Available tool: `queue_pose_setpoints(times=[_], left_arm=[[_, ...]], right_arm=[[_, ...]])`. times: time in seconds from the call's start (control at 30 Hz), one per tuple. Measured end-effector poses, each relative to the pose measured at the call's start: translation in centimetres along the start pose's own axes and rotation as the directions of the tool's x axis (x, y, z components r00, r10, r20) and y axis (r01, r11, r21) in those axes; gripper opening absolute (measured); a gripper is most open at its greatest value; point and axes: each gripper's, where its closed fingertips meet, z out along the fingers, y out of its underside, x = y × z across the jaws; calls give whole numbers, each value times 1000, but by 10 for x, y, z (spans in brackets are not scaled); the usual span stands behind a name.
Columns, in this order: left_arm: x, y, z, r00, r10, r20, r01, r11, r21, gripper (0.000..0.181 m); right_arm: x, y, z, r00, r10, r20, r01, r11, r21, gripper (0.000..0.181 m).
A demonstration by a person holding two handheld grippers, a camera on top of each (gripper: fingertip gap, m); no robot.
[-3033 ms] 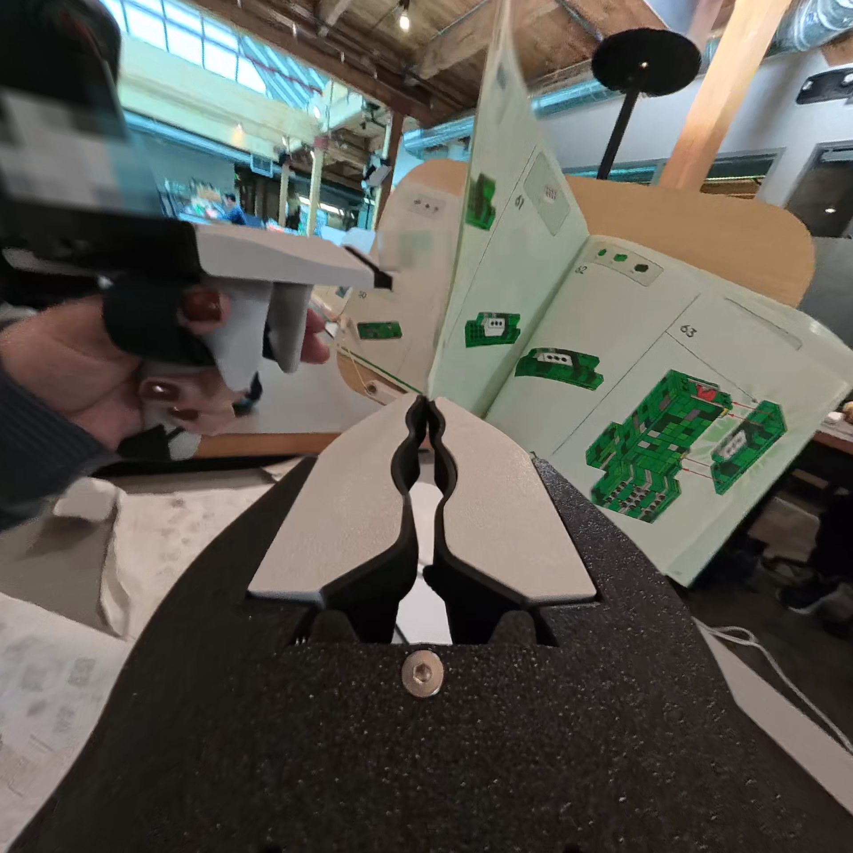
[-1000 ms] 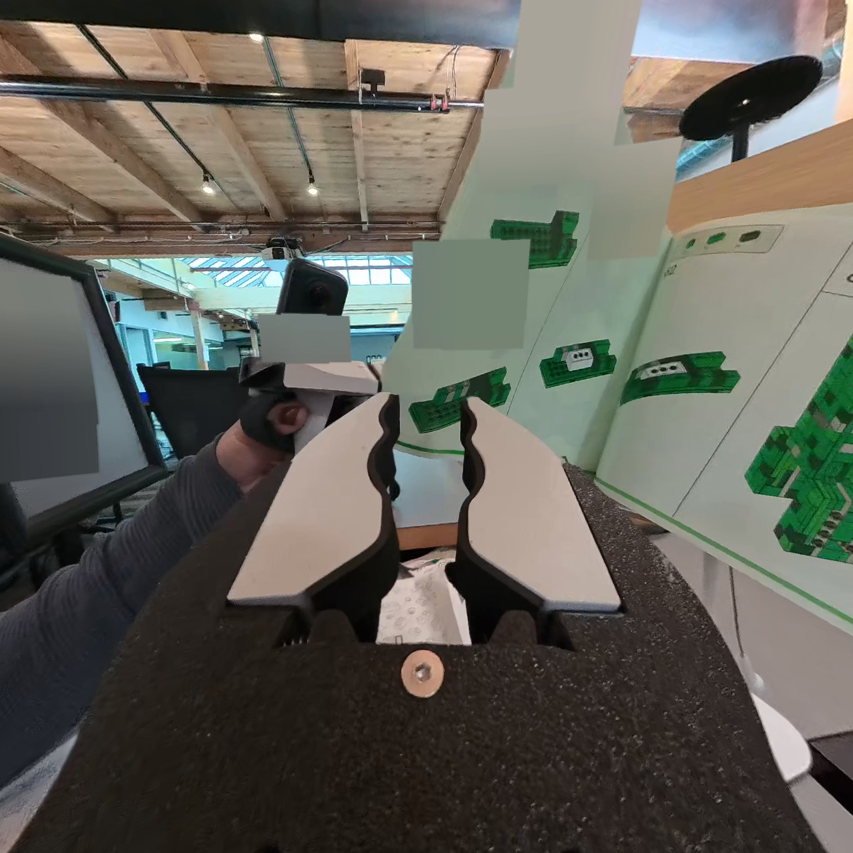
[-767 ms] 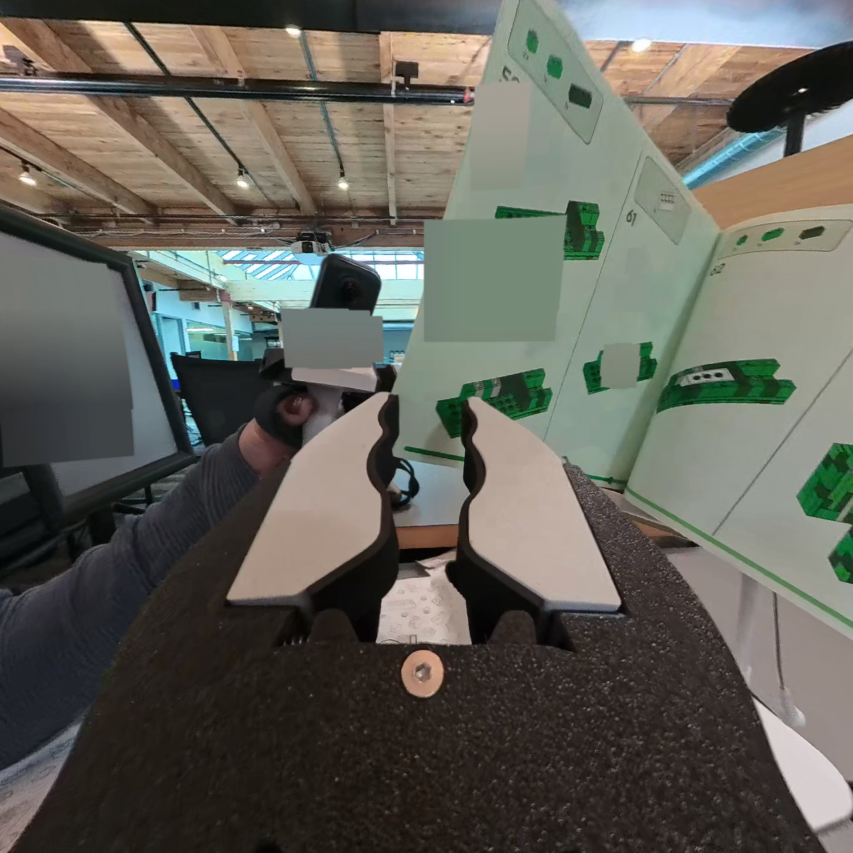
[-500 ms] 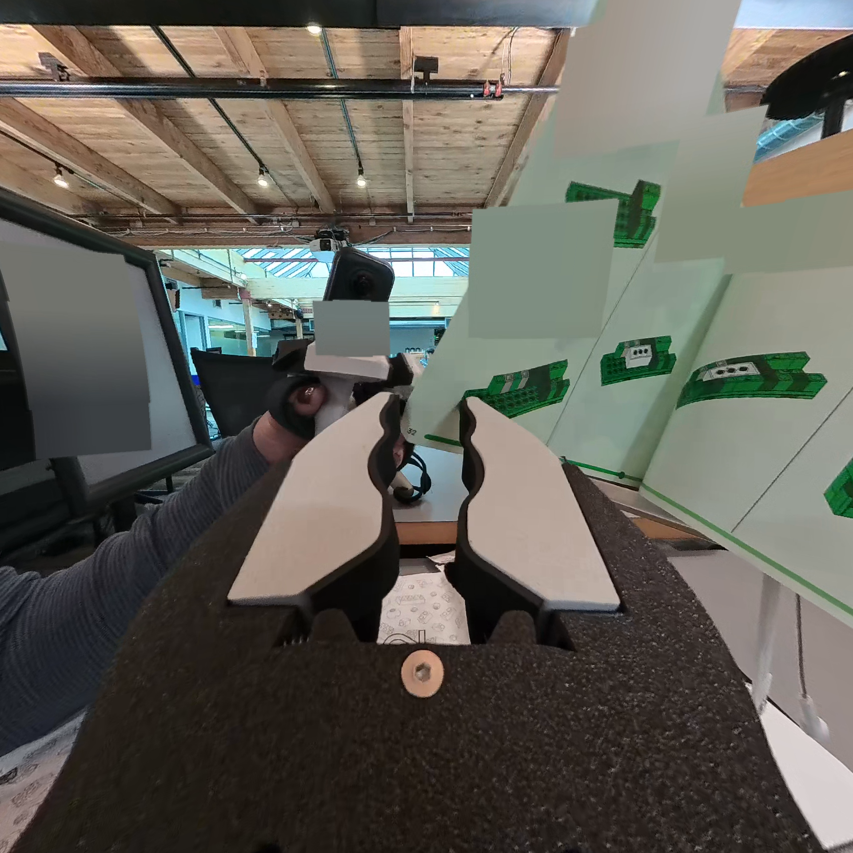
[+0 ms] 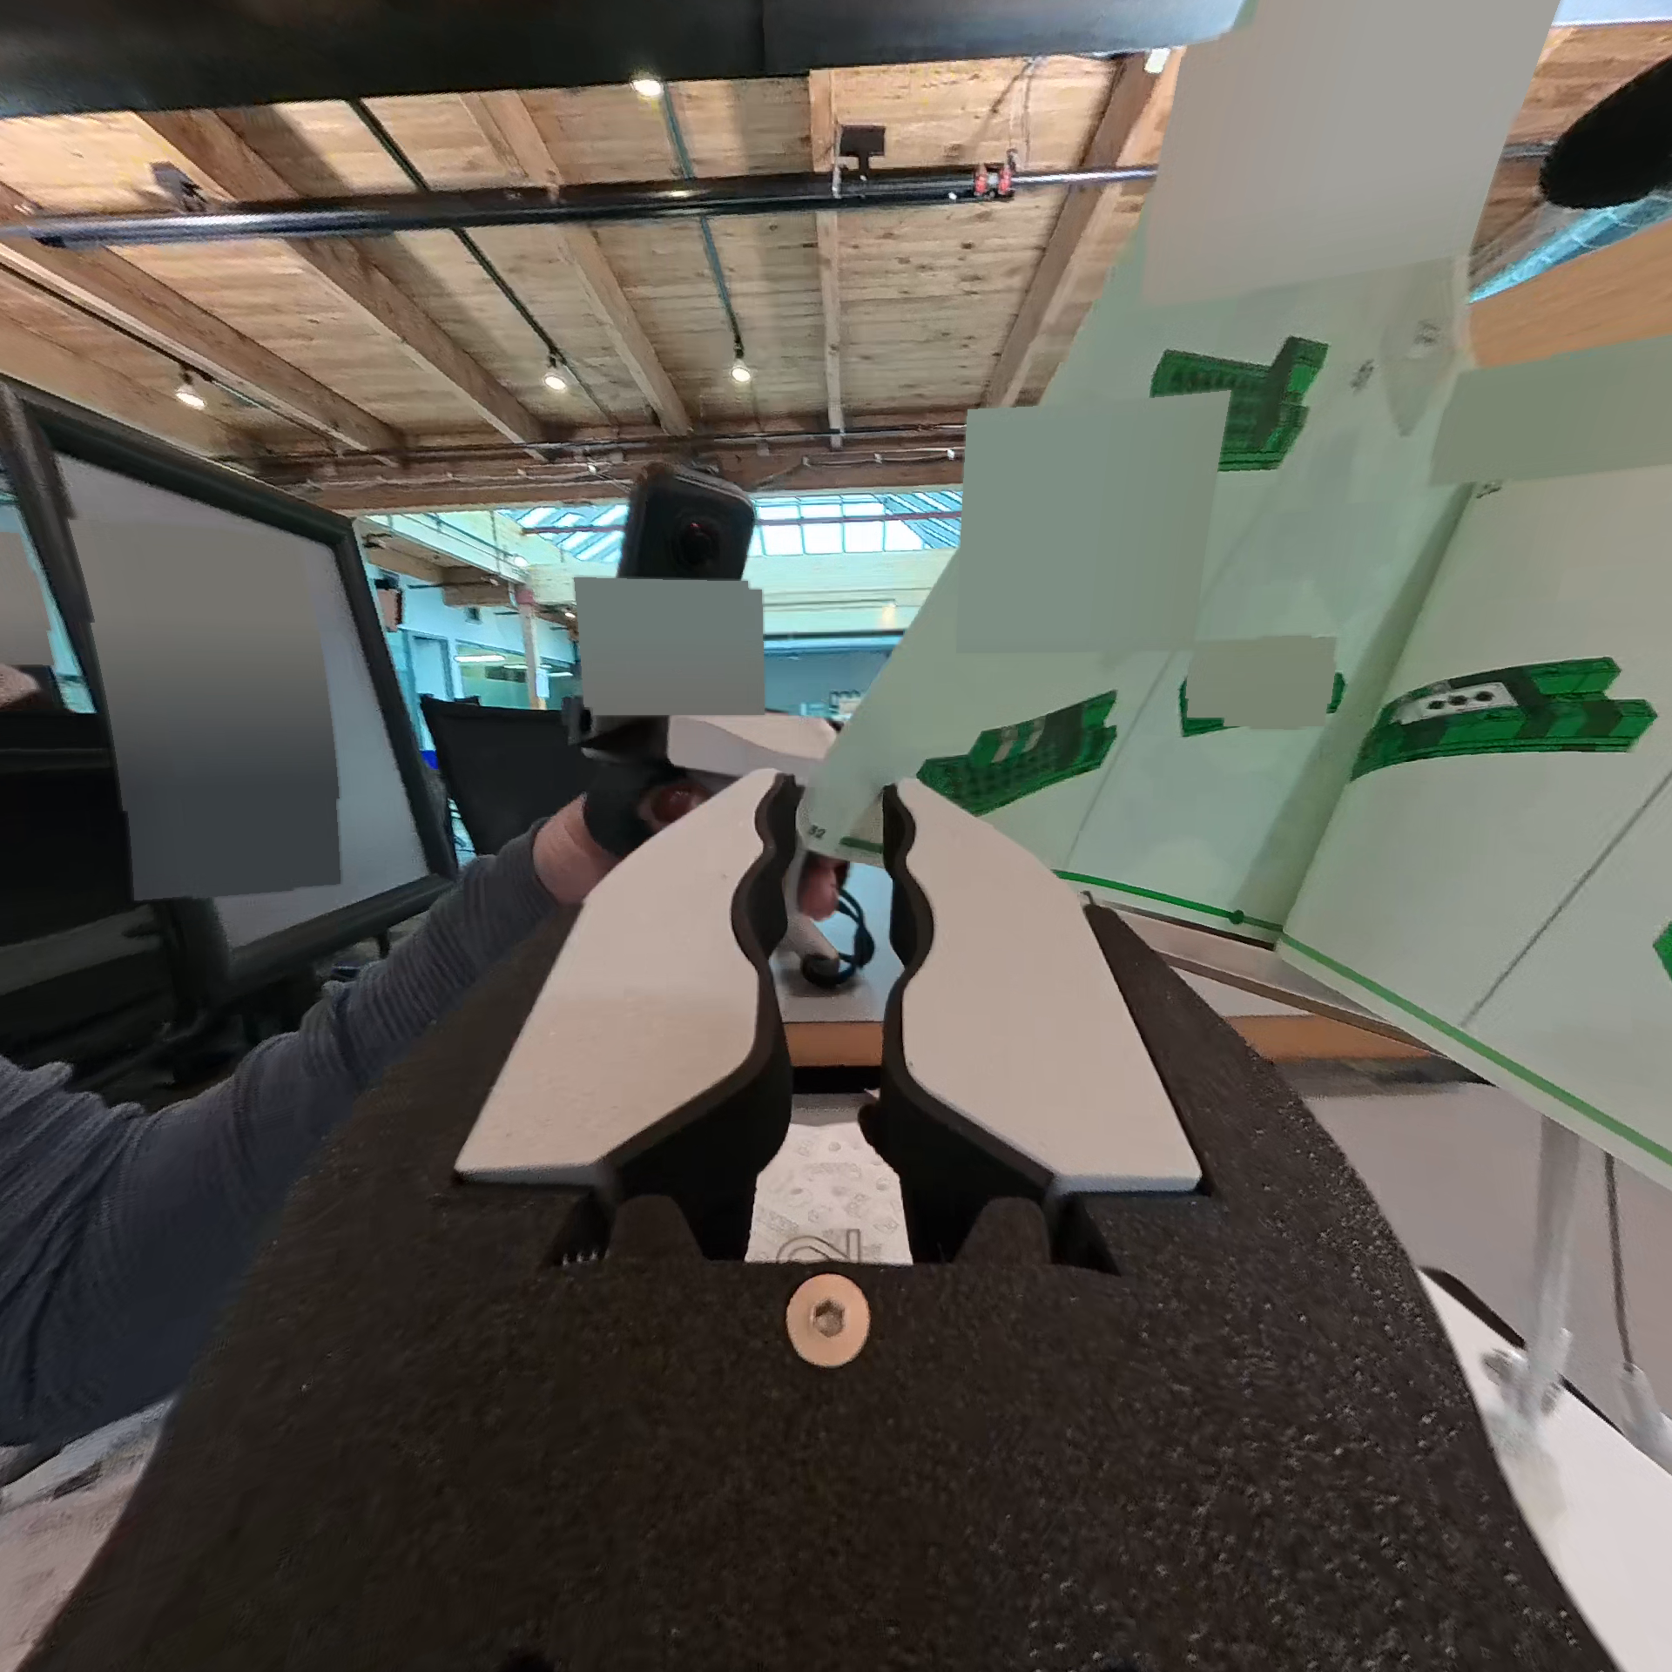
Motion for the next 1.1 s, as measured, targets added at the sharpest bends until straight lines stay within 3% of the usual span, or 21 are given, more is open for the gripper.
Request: queue_pose_setpoints(times=[0.47, 0.63, 0.87, 1.1], left_arm=[[13, 2, 7, 998, 38, -53, -39, 999, -14, 0], [28, -10, 3, 986, 1, -166, 10, 998, 64, 0], [22, -17, 2, 992, 17, -126, -3, 994, 111, 0], [11, -23, 4, 998, 51, -34, -45, 985, 164, 16]], right_arm=[[-7, -2, -2, 997, 41, 67, -43, 999, 31, 17], [-12, -3, -2, 995, 23, 93, -27, 999, 36, 17], [-13, -2, -1, 996, 6, 94, -8, 1000, 30, 18], [-13, -1, -1, 996, -19, 83, 17, 1000, 22, 21]])
